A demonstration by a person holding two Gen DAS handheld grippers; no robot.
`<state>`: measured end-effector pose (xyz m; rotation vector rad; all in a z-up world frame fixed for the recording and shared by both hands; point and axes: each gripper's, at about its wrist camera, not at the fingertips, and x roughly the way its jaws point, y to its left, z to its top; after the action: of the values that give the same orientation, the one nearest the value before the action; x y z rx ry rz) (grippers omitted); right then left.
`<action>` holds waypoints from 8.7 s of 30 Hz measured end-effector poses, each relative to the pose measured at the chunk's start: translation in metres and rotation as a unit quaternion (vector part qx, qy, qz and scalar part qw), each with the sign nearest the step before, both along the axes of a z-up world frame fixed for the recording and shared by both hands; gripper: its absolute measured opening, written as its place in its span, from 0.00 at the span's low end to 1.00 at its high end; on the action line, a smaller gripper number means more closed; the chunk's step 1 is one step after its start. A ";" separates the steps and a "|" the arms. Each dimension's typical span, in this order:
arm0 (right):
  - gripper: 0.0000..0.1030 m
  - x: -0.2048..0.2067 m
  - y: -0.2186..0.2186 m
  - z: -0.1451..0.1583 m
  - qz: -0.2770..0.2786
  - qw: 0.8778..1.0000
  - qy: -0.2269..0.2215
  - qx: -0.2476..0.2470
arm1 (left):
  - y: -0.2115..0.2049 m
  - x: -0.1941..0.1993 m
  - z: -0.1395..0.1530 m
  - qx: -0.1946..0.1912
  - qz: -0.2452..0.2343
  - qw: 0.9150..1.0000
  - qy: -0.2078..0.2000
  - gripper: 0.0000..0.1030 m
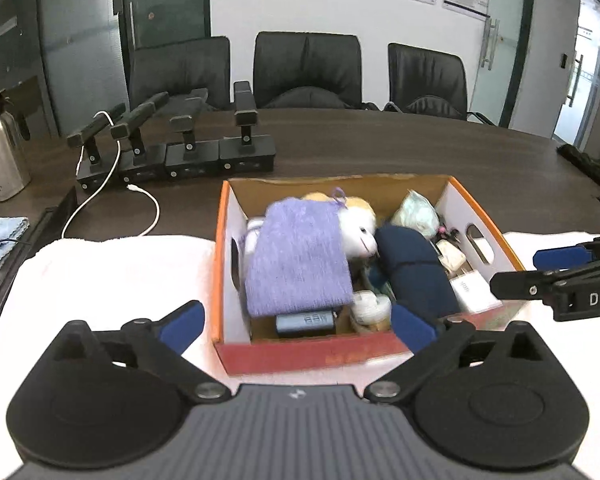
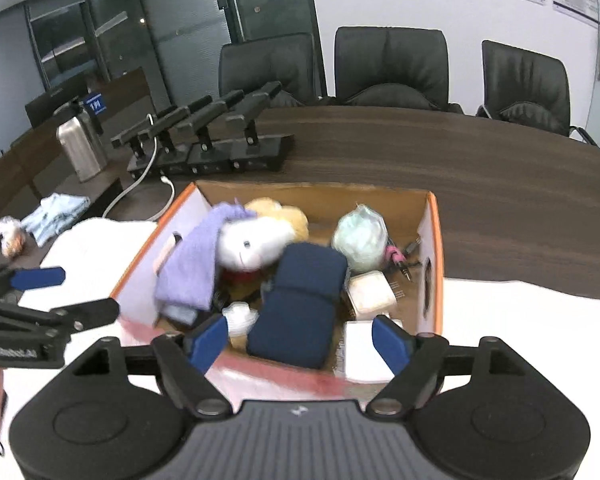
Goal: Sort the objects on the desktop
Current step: 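Move both tools back to the small dark items on the towel, then grasp a small clear bag with dark item with left tool while right grasps another, then lower bag into box with left tool while right carries its bag toward box, then move both tools back and grasp the last small bag with the right tool, then lower the small bag into the box and open the right tool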
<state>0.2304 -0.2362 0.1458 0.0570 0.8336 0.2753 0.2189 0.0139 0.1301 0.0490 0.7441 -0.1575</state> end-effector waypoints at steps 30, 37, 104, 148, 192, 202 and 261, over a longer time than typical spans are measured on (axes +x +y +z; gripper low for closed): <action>0.85 -0.212 0.001 -0.120 0.016 0.998 -0.054 -0.011 | 0.002 -0.206 -0.123 -0.047 0.017 0.999 -0.014 1.00; 0.94 -0.221 0.012 -0.130 0.024 0.996 -0.076 -0.043 | -0.009 -0.207 -0.131 -0.002 0.012 1.000 -0.021 1.00; 0.12 -0.281 -0.023 -0.124 -0.076 0.987 -0.123 0.078 | -0.028 -0.246 -0.121 -0.089 -0.048 0.993 -0.058 0.03; 0.31 0.046 -0.027 -0.084 -0.083 0.994 -0.034 0.064 | -0.047 0.070 -0.079 -0.051 -0.078 0.996 -0.002 0.60; 0.75 -0.238 -0.029 -0.112 -0.043 0.996 -0.067 0.043 | -0.024 -0.201 -0.104 -0.005 -0.015 0.998 -0.060 1.00; 0.75 -0.294 -0.019 -0.126 -0.099 0.987 -0.121 0.021 | -0.011 -0.236 -0.124 -0.021 0.004 0.998 -0.057 1.00; 0.16 -0.128 -0.026 0.032 -0.008 0.981 -0.193 0.028 | -0.030 -0.069 0.008 -0.095 -0.059 0.991 -0.069 0.01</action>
<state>0.1026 -0.2618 0.1778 0.0600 0.4385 0.2833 0.1501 -0.0161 0.1385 -0.0758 0.5857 -0.3344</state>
